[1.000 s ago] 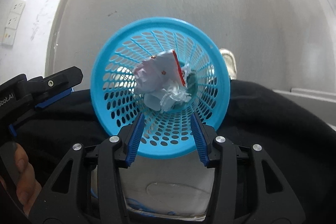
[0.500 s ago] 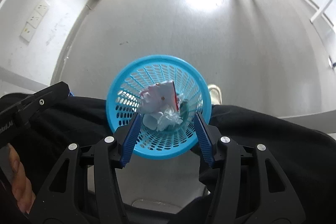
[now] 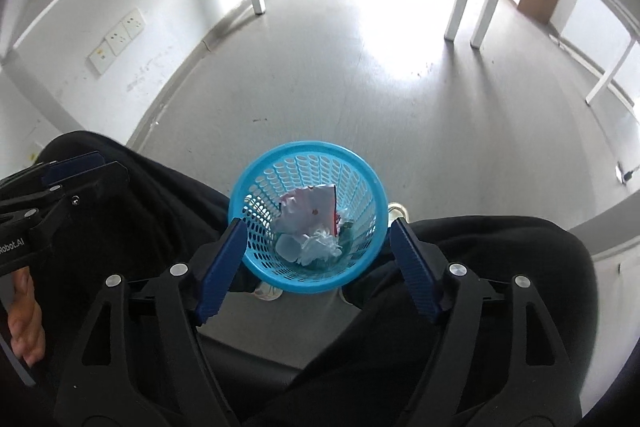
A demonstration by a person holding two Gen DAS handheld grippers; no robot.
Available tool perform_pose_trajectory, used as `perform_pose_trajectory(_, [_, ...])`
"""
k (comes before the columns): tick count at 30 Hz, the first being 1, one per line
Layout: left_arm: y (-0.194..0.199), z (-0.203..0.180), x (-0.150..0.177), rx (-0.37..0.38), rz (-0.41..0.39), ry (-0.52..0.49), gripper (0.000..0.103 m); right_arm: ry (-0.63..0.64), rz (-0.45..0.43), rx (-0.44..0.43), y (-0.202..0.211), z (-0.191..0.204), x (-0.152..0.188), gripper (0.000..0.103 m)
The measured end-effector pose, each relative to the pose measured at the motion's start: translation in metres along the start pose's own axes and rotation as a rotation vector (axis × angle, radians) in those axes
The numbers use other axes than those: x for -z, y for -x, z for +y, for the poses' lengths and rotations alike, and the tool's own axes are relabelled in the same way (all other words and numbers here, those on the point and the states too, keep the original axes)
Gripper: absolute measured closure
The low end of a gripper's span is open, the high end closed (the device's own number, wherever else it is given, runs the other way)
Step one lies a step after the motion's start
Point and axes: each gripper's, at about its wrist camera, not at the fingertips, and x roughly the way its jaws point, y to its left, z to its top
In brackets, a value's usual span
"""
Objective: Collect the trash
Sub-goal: 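Raise both tools back toward the white napkin and tissue on the table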
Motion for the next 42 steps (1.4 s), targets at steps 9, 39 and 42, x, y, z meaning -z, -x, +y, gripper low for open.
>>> perform_pose_trajectory(9, [0.070,-0.034,0.037,0.006,-0.178,-0.198,0.020,-0.006,-0.088,-0.035,0.065,-0.002,0.026,0.025])
perform_pose_trajectory(39, [0.195,-0.084,-0.043,0.033,-0.413,-0.245,0.006,-0.029,-0.529,-0.056,0.258,-0.031,-0.023,0.009])
perform_pose_trajectory(42, [0.189,-0.083,-0.063,0.023,-0.404,-0.239,0.006,-0.041,-0.529,-0.056,0.257,-0.042,-0.046,0.009])
